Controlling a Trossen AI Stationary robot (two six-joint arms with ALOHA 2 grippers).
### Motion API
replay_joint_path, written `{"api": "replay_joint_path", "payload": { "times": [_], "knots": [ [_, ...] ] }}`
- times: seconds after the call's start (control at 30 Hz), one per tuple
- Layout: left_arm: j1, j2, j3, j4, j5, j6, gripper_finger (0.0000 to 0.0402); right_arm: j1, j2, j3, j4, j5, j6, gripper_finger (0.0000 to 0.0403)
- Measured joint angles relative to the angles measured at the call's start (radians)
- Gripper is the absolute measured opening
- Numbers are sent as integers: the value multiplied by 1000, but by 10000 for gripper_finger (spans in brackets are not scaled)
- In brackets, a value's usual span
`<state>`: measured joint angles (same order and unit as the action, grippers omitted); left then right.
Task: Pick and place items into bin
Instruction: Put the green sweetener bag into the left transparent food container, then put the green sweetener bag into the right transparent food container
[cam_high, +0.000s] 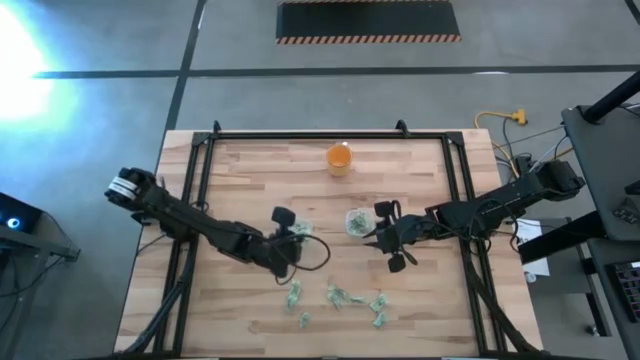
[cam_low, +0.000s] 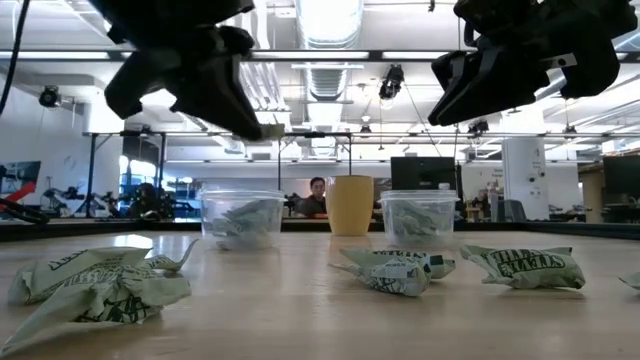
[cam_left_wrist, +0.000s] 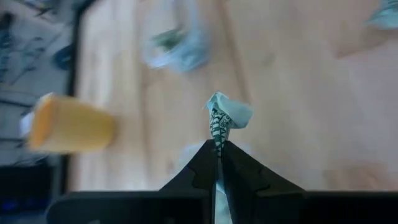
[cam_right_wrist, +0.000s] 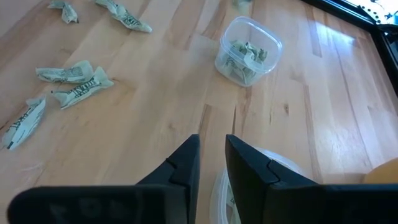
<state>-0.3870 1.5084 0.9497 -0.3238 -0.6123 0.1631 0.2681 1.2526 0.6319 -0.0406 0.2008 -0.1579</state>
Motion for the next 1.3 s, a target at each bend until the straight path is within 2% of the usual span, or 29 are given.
{"api": "replay_joint_path", "payload": {
  "times": [0.13,0.33,0.6,1.03,1.1,1.3],
  "knots": [
    [23,-27,-19,-11,-25,0,4,0,0,0,-1,0,0,66],
    [55,-4,-35,-20,-25,-1,4,0,0,0,-1,0,0,72],
    [63,28,-72,-27,32,-28,6,0,0,0,-5,0,0,71],
    [65,27,-60,-29,53,-51,103,0,0,0,-2,0,1,67],
    [64,27,-47,-27,53,-53,111,0,0,0,12,-31,12,70],
    [50,3,-10,-25,52,-79,114,4,30,0,107,-217,49,78]
  ]
}}
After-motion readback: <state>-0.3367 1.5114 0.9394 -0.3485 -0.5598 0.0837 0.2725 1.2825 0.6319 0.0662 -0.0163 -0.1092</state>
